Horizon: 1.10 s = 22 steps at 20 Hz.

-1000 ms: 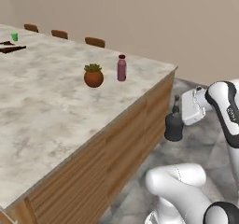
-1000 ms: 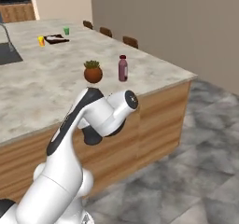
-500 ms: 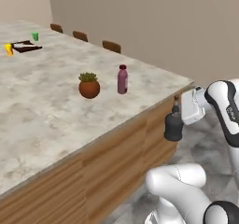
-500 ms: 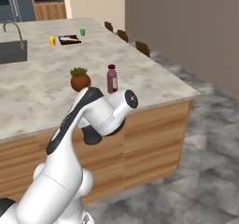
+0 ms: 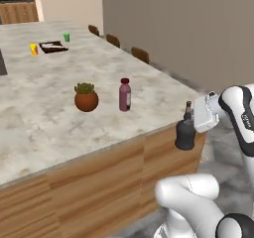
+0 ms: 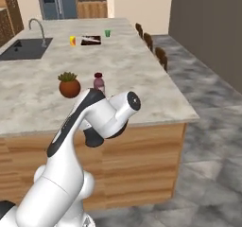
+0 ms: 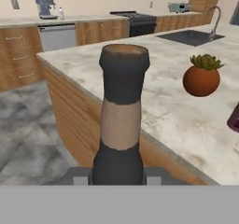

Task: Place the drinks on the dining counter in a tight cluster.

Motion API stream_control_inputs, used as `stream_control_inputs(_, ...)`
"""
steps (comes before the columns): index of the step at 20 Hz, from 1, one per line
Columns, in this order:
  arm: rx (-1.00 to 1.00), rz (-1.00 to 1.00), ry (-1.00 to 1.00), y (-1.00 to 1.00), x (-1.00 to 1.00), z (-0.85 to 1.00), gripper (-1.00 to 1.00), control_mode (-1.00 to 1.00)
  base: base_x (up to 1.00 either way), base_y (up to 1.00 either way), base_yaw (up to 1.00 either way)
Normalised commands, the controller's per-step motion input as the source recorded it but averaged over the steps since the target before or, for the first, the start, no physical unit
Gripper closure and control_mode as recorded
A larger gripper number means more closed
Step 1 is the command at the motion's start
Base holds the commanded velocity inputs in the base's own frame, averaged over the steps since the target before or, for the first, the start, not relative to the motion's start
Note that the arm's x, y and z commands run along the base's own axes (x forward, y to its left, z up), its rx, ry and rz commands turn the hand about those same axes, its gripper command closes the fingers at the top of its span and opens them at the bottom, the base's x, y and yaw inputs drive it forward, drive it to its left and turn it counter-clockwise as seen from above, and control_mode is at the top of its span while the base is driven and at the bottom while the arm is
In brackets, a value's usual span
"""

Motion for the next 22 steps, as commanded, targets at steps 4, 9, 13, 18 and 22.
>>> stream_control_inputs(4,0.00,0.00,0.00,0.00,0.00,0.00,1.00,1.00,0.73,-0.85,0.44)
stream_control_inputs(9,0.00,0.00,0.00,0.00,0.00,0.00,1.00,1.00,0.90,-0.58,0.43)
stream_control_inputs(13,0.00,0.00,0.00,0.00,0.00,0.00,1.00,1.00,0.52,-0.01,0.14)
stream_control_inputs(18,0.00,0.00,0.00,0.00,0.00,0.00,1.00,1.00,0.47,0.10,0.00)
stream_control_inputs(22,0.00,0.00,0.00,0.00,0.00,0.00,1.00,1.00,0.66,0.02,0.00)
